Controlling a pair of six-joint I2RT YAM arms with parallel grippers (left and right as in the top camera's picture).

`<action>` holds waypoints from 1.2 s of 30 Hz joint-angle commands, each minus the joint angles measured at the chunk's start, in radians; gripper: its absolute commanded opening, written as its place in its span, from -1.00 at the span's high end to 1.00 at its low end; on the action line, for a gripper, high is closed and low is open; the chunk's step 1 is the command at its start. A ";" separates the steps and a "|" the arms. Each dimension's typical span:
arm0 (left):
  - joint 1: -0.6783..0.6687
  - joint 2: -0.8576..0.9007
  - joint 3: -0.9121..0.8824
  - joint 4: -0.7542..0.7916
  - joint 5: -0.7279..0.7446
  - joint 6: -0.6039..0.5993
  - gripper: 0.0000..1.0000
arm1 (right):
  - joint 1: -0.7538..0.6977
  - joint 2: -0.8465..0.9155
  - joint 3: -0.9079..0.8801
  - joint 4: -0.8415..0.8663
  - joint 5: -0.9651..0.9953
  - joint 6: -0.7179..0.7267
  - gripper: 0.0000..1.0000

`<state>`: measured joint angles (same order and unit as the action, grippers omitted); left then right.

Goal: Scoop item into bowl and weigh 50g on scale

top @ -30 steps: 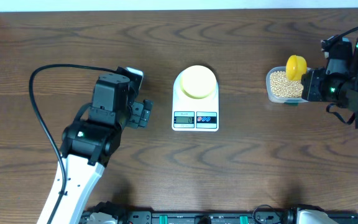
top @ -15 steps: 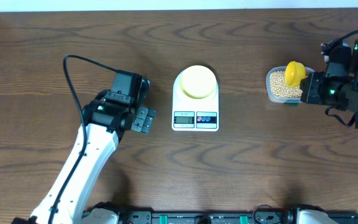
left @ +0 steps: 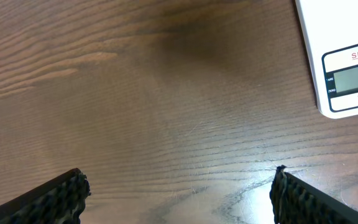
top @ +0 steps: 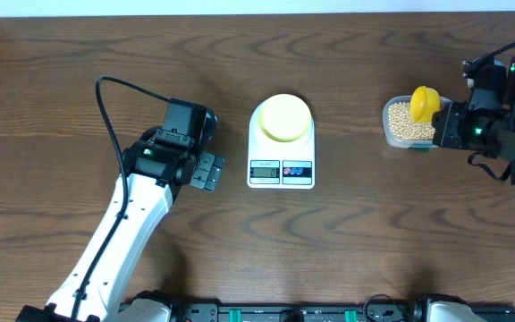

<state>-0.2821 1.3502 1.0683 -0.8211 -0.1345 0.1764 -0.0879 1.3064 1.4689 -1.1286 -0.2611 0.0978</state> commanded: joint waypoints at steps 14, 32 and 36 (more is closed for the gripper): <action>0.004 0.002 -0.011 0.000 -0.012 -0.006 -0.91 | -0.004 -0.010 0.013 0.003 0.002 -0.002 0.98; 0.004 0.002 -0.011 0.155 -0.001 -0.006 -0.91 | -0.004 -0.010 0.013 0.054 0.053 -0.002 0.97; 0.004 0.002 -0.011 0.155 0.143 -0.006 -0.91 | -0.004 -0.010 0.013 0.070 0.053 0.024 0.98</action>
<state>-0.2821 1.3502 1.0679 -0.6662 -0.1066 0.1764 -0.0879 1.3064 1.4689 -1.0645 -0.2146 0.0982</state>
